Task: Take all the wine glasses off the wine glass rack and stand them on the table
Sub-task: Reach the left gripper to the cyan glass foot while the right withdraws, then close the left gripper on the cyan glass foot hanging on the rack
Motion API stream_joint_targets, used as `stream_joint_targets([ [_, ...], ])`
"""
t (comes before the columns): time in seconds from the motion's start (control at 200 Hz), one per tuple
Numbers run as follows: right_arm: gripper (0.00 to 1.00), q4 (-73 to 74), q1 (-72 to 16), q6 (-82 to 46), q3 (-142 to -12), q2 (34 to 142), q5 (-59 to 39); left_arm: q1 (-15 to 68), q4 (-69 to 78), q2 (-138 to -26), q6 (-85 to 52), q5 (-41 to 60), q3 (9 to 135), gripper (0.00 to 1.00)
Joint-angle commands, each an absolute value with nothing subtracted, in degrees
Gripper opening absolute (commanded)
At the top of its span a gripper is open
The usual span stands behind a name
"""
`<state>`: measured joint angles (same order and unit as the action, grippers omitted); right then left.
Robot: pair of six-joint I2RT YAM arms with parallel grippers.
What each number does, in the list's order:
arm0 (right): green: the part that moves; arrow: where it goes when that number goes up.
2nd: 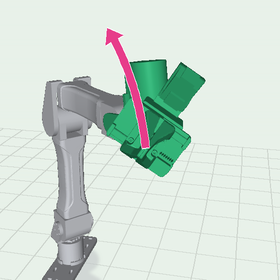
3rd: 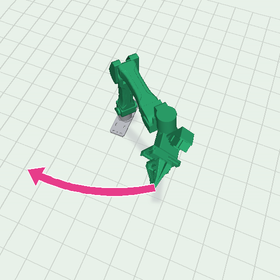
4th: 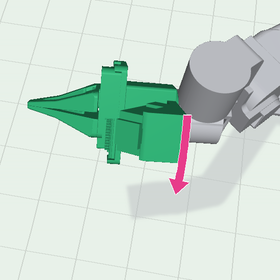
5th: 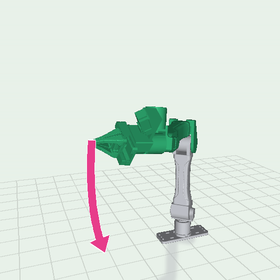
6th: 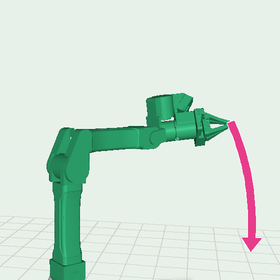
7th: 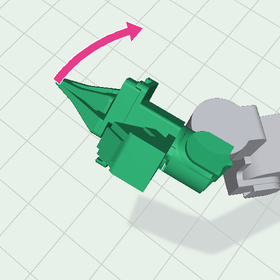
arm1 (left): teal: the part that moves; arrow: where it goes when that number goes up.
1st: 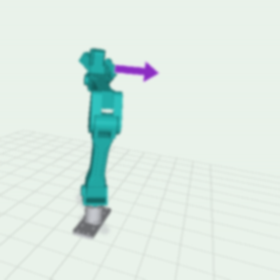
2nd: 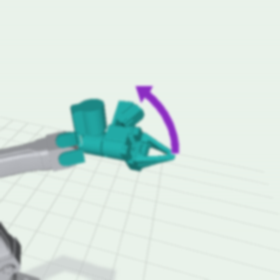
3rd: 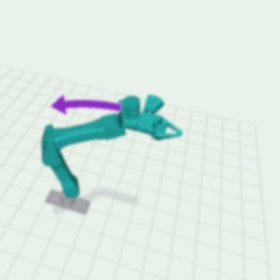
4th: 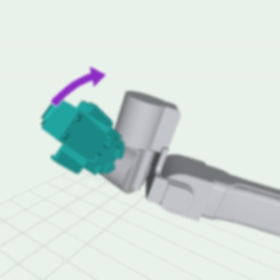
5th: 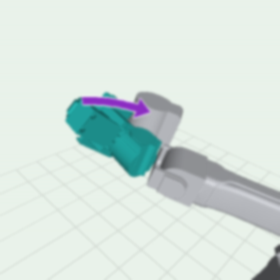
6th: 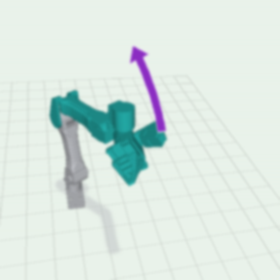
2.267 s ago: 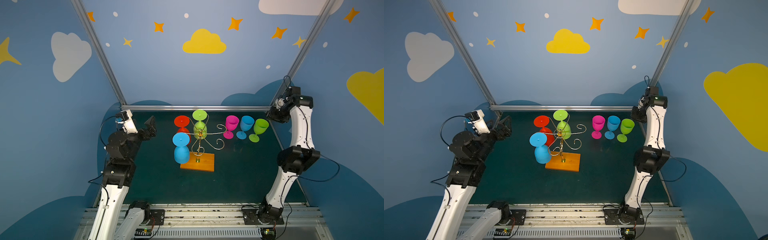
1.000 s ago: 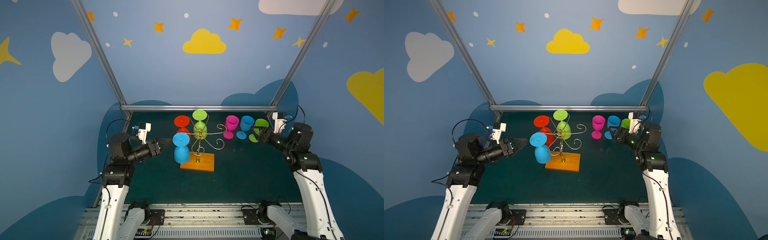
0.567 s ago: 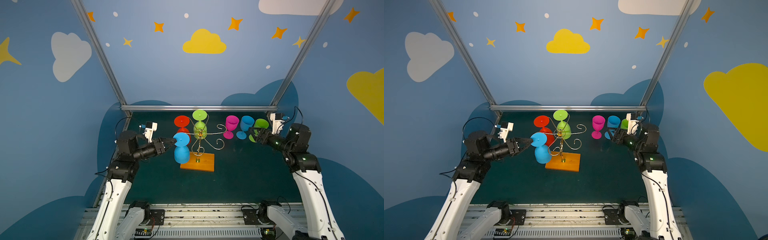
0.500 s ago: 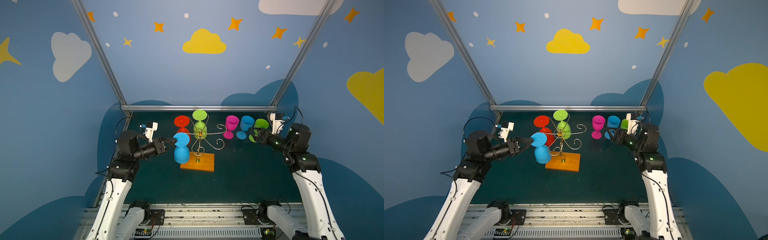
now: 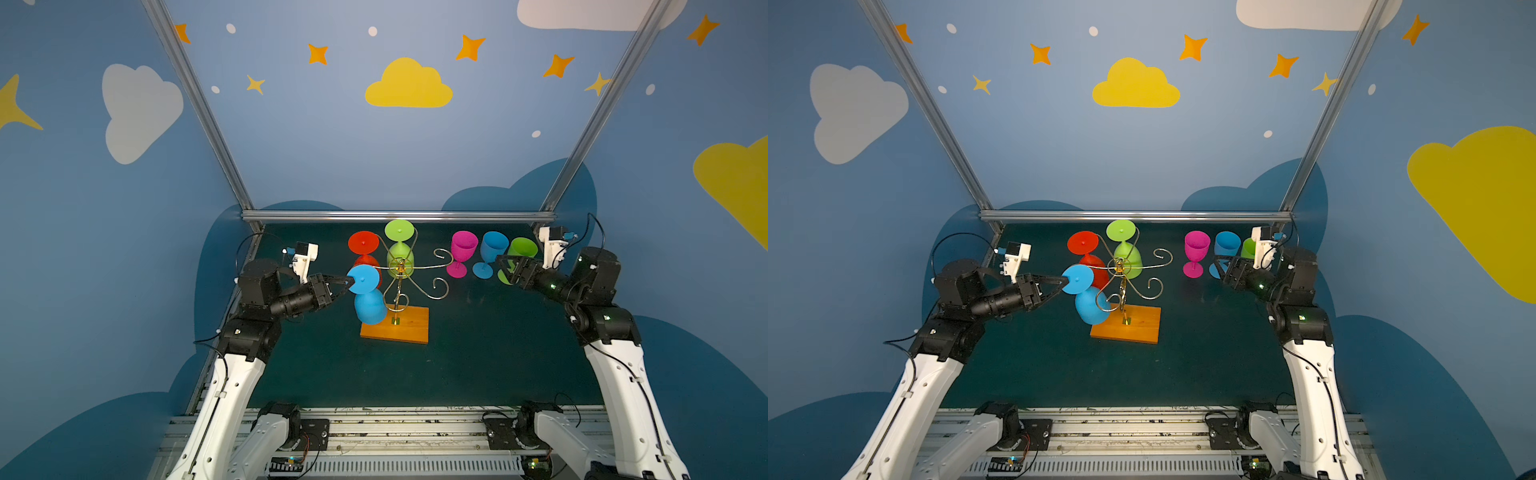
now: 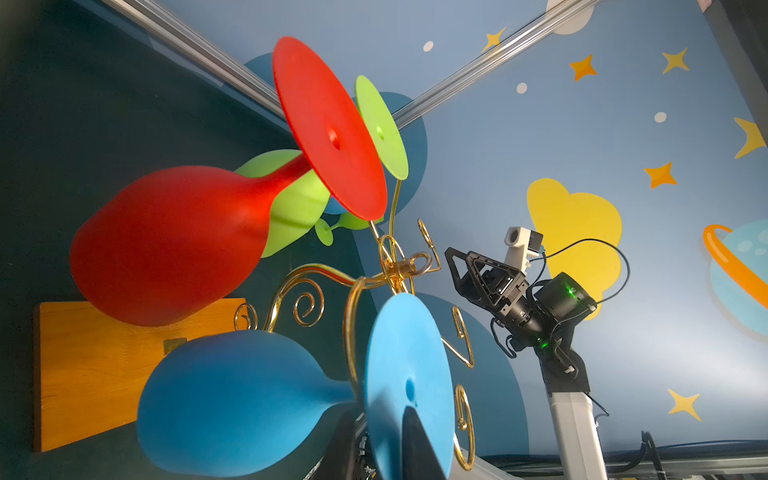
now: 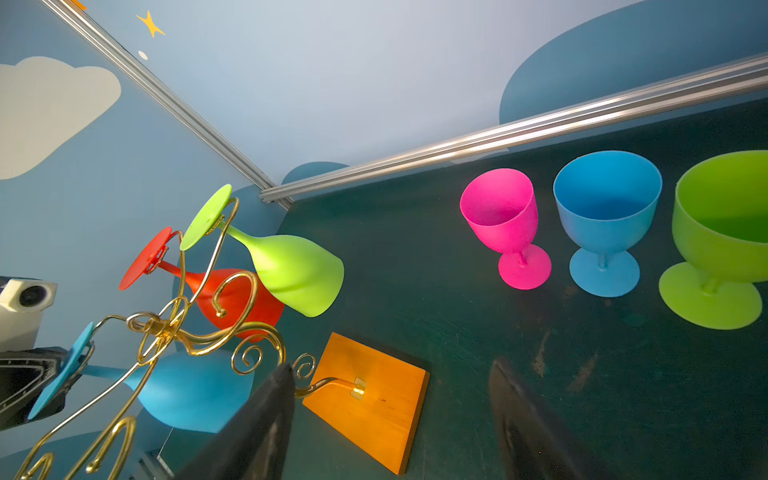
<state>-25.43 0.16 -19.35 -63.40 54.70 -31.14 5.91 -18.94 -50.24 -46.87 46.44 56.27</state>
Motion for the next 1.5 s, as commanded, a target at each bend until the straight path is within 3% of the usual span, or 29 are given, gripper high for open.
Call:
stream_joint_targets([
  [0.0,0.73,-23.73,-0.01,-19.74,-62.73,54.58,-31.89,6.07,-18.19,-49.61,-47.0,46.41,58.22,0.15],
  [0.506,0.73,-23.6,-0.08,-19.37,-62.75,54.58,-32.01,6.04,-16.37,-49.01,-51.05,46.4,59.45,0.03],
  [1.497,0.74,-25.57,-0.04,-18.09,-62.95,52.34,-31.64,2.9,-9.43,-49.81,-58.05,44.42,59.43,0.03],
])
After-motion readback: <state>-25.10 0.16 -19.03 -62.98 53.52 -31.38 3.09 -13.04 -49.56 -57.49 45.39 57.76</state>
